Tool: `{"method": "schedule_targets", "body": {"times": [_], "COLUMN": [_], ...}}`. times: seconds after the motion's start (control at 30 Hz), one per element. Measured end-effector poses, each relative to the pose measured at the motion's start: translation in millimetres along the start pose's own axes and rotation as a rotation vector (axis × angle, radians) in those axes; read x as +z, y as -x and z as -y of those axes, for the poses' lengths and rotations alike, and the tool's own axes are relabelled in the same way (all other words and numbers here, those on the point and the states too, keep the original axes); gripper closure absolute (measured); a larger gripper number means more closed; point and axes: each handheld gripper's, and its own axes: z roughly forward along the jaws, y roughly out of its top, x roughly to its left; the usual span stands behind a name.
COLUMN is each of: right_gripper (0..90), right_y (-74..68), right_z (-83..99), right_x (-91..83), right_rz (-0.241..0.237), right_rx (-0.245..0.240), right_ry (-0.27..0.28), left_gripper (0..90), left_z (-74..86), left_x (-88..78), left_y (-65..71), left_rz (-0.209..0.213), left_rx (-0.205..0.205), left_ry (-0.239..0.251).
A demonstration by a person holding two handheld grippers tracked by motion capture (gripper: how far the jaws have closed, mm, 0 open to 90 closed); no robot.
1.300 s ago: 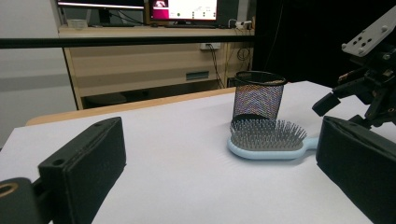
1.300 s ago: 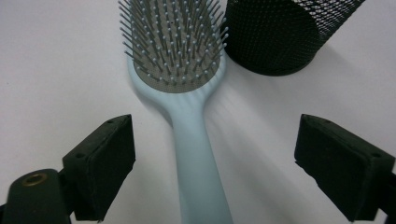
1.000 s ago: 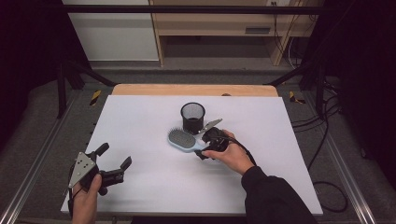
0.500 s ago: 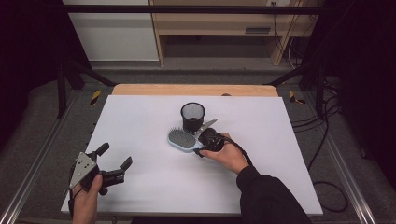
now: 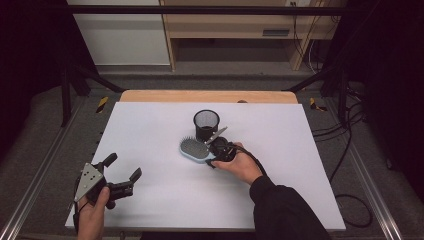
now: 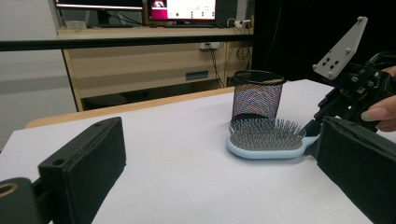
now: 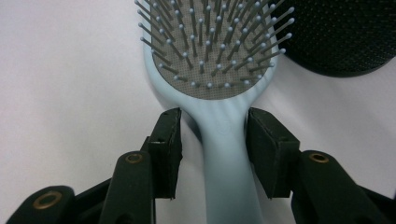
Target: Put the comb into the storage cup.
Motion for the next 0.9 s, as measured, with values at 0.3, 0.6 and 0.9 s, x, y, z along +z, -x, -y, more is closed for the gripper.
{"method": "schedule_targets", "body": {"times": [0.3,0.6,0.9], "right_gripper": [61.5,69.3,69.6], "right_y": [0.1,-3.1,-11.2], "right_z": [0.1,-1.5,-0.8], "right_x": [-0.6,-0.9,-7.4], "right_rz": [0.007,0.007,0.017], "right_rx": [-0.007,-0.039,-0.082], "right_ry": [-0.007,-0.020,0.014], "left_gripper": [1.4,1.5,1.4], "left_z": [0.0,-0.2,-0.2], "left_x": [0.2,0.0,-0.3], "left_y": [0.4,0.6,-0.6], "left_rz": [0.001,0.001,-0.004], "left_rx": [0.001,0.001,-0.003], "left_ry": [-0.001,0.001,0.003]}}
